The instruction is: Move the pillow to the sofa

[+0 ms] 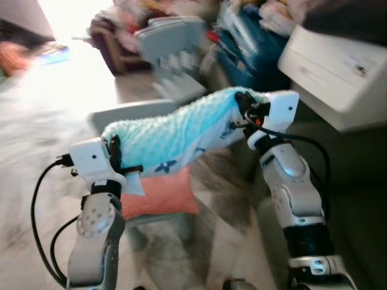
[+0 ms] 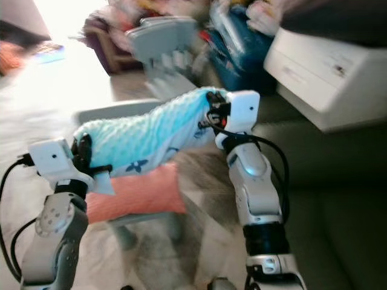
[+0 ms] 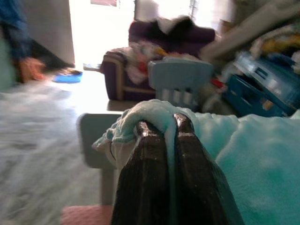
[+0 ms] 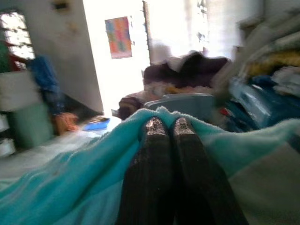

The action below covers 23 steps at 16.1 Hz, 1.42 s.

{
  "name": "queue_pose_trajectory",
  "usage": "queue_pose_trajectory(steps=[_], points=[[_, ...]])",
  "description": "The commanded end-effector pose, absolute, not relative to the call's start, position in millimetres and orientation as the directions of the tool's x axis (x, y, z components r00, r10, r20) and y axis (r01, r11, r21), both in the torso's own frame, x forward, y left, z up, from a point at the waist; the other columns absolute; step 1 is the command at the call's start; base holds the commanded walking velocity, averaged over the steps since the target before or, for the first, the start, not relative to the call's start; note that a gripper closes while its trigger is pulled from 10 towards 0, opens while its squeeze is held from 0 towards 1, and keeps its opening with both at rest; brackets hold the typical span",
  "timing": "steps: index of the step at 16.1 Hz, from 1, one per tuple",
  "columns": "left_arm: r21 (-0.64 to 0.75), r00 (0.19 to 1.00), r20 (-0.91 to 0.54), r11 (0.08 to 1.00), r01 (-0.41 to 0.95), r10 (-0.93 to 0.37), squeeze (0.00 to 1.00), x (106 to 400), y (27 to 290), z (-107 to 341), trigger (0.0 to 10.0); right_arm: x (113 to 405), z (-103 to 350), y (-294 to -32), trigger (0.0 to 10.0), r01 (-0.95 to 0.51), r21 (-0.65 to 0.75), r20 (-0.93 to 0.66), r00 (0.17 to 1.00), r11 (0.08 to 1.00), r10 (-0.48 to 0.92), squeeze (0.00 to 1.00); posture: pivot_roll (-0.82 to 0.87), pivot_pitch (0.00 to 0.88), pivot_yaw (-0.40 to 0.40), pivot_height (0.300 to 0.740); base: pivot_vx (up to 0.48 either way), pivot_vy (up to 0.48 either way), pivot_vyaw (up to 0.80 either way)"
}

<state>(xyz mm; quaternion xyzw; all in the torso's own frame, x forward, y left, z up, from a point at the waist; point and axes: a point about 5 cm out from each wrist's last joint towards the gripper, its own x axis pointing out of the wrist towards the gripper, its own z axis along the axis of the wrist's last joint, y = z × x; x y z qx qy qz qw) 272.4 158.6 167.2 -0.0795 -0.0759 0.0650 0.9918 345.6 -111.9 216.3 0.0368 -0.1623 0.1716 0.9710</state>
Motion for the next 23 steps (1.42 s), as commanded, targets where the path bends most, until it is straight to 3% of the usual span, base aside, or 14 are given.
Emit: queue_pose_trajectory(steps=[1,9,12,13,14,23], points=[[-0.167,0.980,0.141,0.979,-0.118,0.142,0.00,271.0,160.0,167.5,0.0,343.6,223.2,-105.6,0.0,-0.372,0.015,0.356,0.869,0.928,0.343,0.00,-0.22,0.093,0.084,0.740,-0.337,0.000,0.00],[-0.177,0.980,0.144,0.978,-0.111,0.137,0.00,271.9,159.6,168.1,0.0,343.9,222.7,-105.8,0.0,-0.370,0.015,0.356,0.870,0.929,0.341,0.00,-0.22,0.090,0.086,0.740,-0.294,0.000,0.00],[-0.217,0.981,0.143,0.971,-0.102,0.135,0.00,272.7,160.9,168.9,1.6,344.1,222.8,-105.6,0.0,-0.372,0.015,0.358,0.868,0.928,0.343,0.00,-0.22,0.085,0.086,0.740,0.000,0.000,0.00],[-0.221,0.979,0.139,0.969,-0.113,0.146,0.00,272.9,161.8,169.2,0.2,344.2,222.9,-105.4,0.0,-0.372,0.014,0.359,0.868,0.928,0.343,0.00,-0.23,0.084,0.087,0.740,0.000,0.000,0.00],[-0.240,0.981,0.134,0.965,-0.105,0.140,0.00,273.8,161.6,169.1,0.0,344.3,223.0,-105.3,0.0,-0.373,0.015,0.362,0.867,0.928,0.342,0.00,-0.23,0.081,0.088,0.740,0.000,0.000,0.00],[-0.241,0.986,0.120,0.967,-0.086,0.117,0.00,276.1,161.7,168.1,0.0,346.0,223.1,-104.6,0.0,-0.378,0.017,0.361,0.866,0.926,0.347,0.00,-0.22,0.072,0.092,0.740,0.000,0.423,0.00]])
